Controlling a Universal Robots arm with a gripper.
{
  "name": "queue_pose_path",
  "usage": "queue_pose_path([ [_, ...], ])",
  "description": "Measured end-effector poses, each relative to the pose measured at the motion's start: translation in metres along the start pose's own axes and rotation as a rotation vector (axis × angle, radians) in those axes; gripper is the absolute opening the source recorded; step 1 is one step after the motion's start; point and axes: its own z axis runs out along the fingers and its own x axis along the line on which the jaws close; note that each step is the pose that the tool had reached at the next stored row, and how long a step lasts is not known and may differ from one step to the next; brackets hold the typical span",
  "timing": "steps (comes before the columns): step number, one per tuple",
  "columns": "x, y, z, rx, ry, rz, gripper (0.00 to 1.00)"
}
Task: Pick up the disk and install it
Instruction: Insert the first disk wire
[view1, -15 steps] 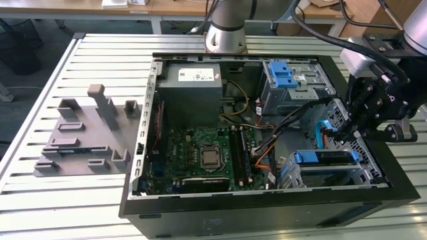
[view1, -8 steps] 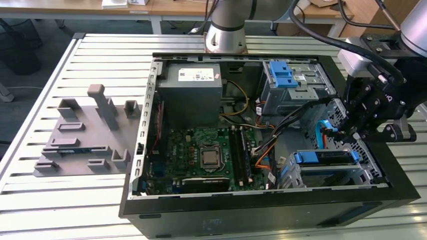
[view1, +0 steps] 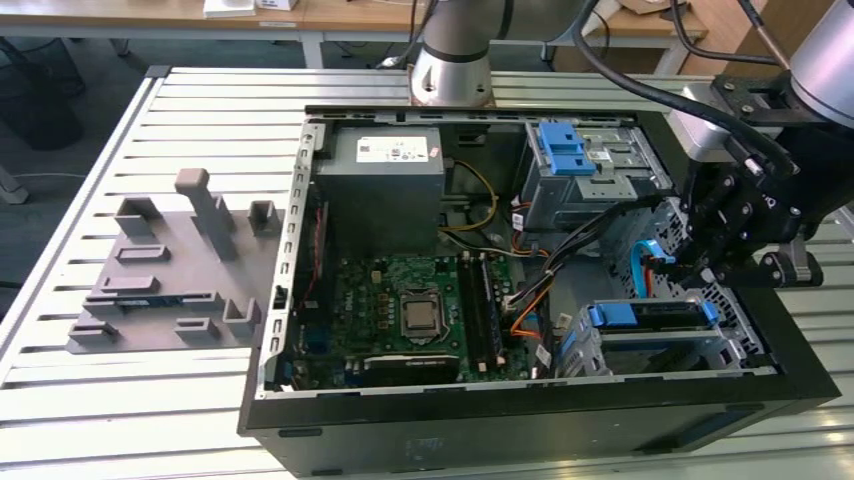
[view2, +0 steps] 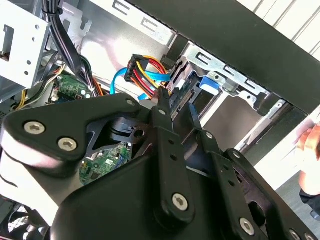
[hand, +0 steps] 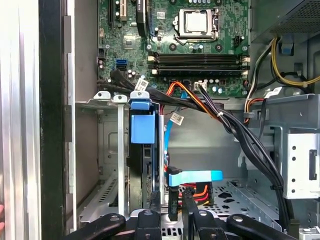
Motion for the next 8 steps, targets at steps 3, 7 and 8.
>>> queue_pose_path([
  [3, -0.0001, 0.0002, 0.0014, 0.0012, 0.0, 0.0, 0.3],
  [7, -0.0001, 0.0003, 0.0017, 0.002, 0.0, 0.0, 0.17],
  [8, -0.0001, 0.0003, 0.0018, 0.0023, 0.0, 0.0, 0.17],
])
